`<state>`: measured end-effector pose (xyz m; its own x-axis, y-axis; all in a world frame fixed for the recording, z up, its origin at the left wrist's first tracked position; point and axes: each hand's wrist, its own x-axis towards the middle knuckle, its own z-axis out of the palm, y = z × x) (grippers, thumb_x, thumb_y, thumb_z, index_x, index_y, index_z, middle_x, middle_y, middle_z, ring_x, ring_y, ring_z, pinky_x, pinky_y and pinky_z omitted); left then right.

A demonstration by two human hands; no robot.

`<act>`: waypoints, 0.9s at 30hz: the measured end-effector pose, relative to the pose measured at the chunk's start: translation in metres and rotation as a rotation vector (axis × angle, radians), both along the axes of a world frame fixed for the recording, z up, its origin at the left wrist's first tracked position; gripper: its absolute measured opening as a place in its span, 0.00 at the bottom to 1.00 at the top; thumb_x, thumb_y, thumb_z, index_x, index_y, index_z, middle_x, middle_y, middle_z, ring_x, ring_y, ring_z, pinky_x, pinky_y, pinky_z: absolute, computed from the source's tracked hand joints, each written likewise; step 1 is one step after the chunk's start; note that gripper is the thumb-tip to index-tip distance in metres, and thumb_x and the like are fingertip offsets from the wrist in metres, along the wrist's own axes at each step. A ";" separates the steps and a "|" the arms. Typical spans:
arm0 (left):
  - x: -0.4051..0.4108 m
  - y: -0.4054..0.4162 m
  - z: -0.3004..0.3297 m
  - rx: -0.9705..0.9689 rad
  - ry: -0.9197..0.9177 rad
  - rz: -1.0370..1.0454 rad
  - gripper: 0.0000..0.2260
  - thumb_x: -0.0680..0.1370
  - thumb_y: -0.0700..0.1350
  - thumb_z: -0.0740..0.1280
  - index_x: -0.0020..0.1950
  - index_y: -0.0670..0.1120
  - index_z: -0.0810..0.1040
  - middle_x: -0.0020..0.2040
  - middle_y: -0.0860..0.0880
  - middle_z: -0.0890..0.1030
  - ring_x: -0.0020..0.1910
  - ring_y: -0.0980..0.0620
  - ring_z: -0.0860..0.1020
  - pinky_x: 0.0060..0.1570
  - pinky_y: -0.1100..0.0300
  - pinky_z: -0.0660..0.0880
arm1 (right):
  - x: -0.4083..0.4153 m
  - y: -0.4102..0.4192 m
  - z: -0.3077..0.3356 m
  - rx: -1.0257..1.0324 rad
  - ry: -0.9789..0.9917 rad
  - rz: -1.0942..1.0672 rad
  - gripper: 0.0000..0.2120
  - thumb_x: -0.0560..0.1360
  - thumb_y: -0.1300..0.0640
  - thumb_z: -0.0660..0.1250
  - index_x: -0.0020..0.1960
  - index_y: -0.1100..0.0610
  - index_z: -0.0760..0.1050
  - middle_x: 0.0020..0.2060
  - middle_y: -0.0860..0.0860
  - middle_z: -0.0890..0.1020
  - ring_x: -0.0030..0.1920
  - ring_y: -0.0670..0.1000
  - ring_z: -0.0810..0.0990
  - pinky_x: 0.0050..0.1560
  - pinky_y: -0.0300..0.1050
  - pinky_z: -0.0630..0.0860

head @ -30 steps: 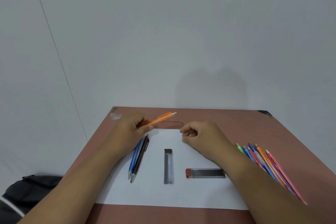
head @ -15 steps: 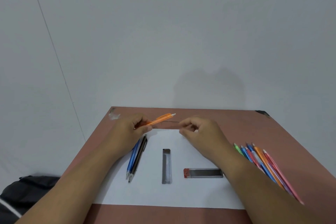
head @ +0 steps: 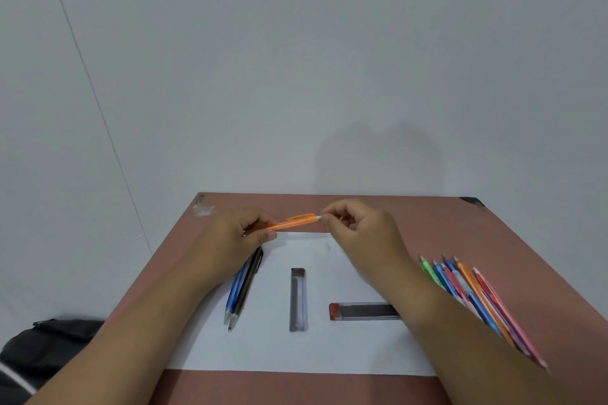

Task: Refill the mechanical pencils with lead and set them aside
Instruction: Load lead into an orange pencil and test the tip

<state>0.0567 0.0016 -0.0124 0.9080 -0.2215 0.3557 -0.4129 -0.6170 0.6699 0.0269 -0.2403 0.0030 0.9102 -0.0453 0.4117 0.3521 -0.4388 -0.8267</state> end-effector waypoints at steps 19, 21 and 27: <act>-0.003 -0.001 0.005 0.010 -0.019 0.023 0.08 0.78 0.46 0.72 0.42 0.59 0.81 0.38 0.53 0.79 0.39 0.52 0.75 0.37 0.63 0.70 | -0.002 -0.014 0.004 -0.443 0.284 0.028 0.05 0.71 0.55 0.69 0.38 0.50 0.83 0.34 0.36 0.82 0.35 0.41 0.81 0.39 0.42 0.81; -0.002 -0.001 0.005 0.003 -0.010 0.026 0.08 0.78 0.46 0.72 0.43 0.59 0.81 0.38 0.51 0.79 0.39 0.51 0.74 0.36 0.65 0.69 | -0.001 -0.015 0.003 -0.489 0.287 0.043 0.06 0.71 0.56 0.68 0.38 0.51 0.82 0.35 0.36 0.83 0.37 0.42 0.82 0.43 0.47 0.84; -0.002 -0.001 0.004 0.005 -0.024 0.012 0.08 0.78 0.46 0.73 0.43 0.60 0.81 0.38 0.53 0.79 0.39 0.52 0.75 0.37 0.63 0.70 | 0.001 -0.022 0.003 -0.534 0.256 0.061 0.07 0.72 0.57 0.68 0.39 0.51 0.83 0.35 0.34 0.82 0.37 0.40 0.81 0.43 0.45 0.83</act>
<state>0.0546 0.0001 -0.0083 0.9018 -0.2119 0.3767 -0.4213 -0.6252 0.6570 0.0277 -0.2619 0.0058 0.9779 0.1637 0.1300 0.2086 -0.8026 -0.5588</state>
